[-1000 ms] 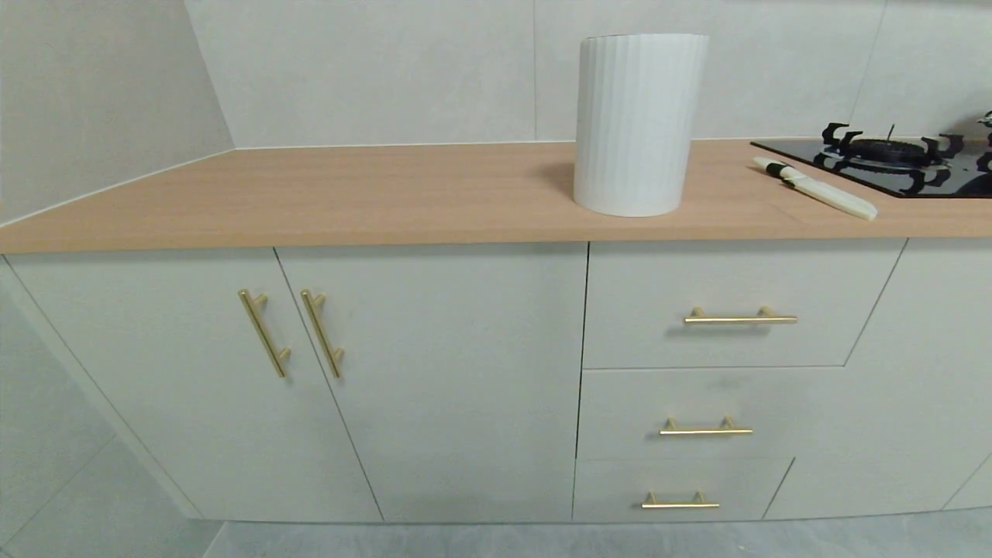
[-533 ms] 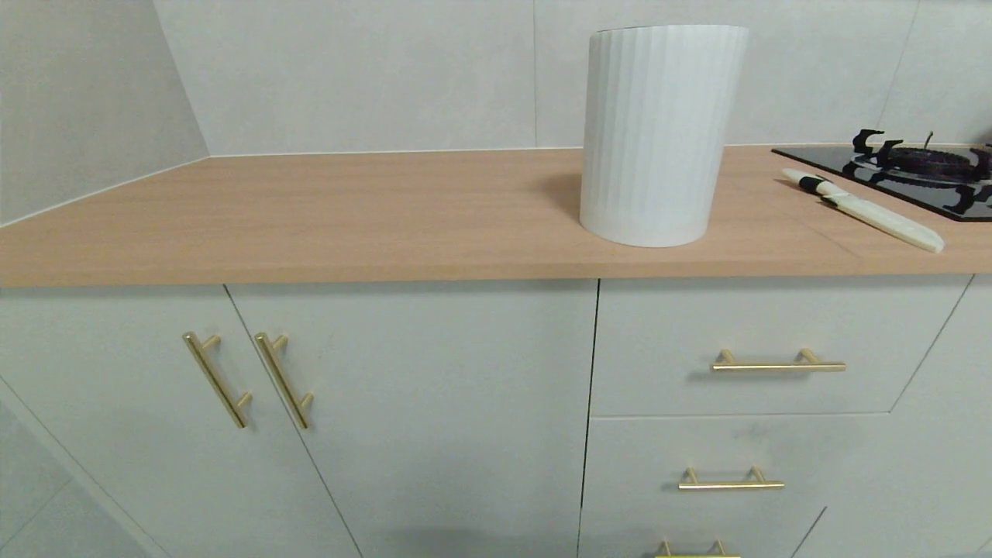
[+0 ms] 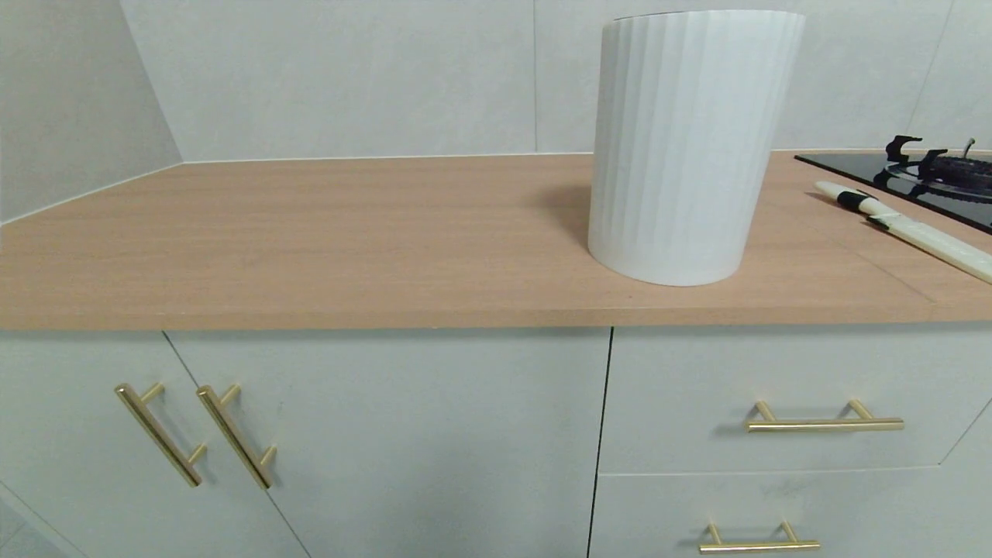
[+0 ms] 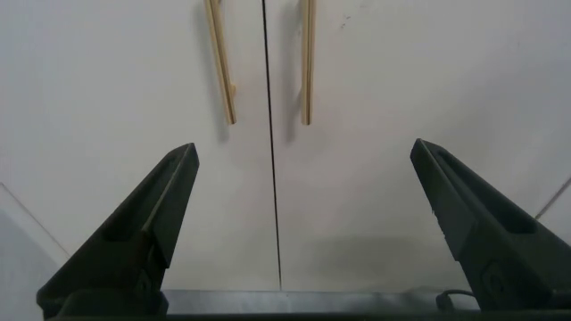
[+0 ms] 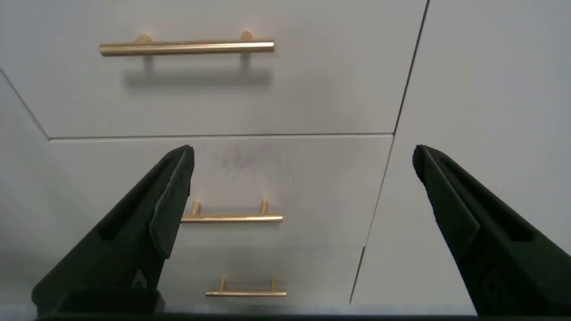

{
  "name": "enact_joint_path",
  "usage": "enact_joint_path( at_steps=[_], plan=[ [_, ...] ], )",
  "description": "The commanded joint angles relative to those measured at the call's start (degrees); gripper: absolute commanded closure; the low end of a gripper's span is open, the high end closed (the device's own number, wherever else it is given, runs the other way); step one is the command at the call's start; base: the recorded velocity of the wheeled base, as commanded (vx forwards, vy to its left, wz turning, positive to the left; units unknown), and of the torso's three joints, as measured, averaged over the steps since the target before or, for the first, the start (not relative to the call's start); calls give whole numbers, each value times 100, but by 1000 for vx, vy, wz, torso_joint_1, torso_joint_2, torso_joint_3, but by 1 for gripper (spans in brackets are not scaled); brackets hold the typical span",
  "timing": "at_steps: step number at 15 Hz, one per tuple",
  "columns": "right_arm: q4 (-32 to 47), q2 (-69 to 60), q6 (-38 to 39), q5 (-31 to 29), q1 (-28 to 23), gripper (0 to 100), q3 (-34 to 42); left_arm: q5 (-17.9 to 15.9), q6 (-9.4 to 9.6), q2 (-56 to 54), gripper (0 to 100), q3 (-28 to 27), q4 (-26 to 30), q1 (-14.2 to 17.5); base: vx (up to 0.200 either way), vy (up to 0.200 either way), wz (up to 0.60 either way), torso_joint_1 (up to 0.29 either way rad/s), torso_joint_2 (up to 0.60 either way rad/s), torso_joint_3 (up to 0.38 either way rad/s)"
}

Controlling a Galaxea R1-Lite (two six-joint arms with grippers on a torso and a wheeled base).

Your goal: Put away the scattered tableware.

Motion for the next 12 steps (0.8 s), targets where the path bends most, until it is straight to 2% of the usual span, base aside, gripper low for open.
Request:
enact_joint_path(
  at_steps=[1, 6, 12],
  plan=[
    [-1, 10, -1, 1, 0, 0, 0, 1, -1, 2, 0, 1, 0, 0, 0, 0, 0, 0, 0, 0],
    [-1, 10, -1, 1, 0, 0, 0, 1, 7, 2, 0, 1, 0, 0, 0, 0, 0, 0, 0, 0],
    [-1, 10, -1, 1, 0, 0, 0, 1, -1, 2, 0, 1, 0, 0, 0, -200, 0, 6, 2, 5]
  ],
)
